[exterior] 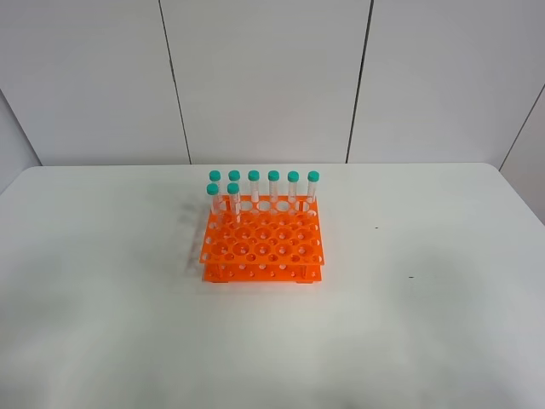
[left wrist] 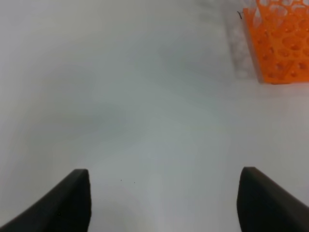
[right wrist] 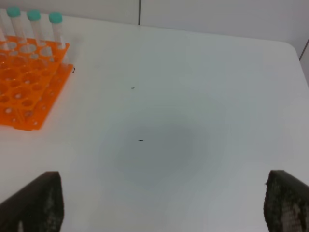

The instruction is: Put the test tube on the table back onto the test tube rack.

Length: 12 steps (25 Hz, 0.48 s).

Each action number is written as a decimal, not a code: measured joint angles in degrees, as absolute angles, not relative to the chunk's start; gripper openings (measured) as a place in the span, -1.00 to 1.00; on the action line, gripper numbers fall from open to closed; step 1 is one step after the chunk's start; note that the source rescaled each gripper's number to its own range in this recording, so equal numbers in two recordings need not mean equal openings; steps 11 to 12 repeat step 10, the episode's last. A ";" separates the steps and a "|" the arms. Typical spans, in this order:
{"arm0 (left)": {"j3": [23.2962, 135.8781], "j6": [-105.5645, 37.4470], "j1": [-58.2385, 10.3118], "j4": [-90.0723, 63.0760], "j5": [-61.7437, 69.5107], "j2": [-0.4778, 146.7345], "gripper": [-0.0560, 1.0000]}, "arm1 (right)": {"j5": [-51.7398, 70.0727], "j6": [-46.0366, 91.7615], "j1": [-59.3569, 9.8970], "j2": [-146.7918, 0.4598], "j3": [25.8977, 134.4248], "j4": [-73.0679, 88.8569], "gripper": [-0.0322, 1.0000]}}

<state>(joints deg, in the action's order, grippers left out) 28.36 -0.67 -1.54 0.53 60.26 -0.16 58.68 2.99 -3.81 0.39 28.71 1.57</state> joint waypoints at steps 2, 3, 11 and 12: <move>28.36 -0.67 -1.54 0.53 60.26 -0.16 1.00 | 58.68 2.99 -3.81 0.39 28.71 1.57 0.82; 28.36 -0.67 -1.54 0.52 60.26 -0.16 1.00 | 58.68 2.99 -3.81 0.39 28.71 1.57 0.82; 28.36 -0.67 -1.54 0.35 60.26 -0.16 1.00 | 58.68 2.99 -3.81 0.39 28.71 1.57 0.82; 28.36 -0.67 -1.54 0.35 60.26 -0.16 1.00 | 58.68 2.99 -3.81 0.39 28.71 1.57 0.82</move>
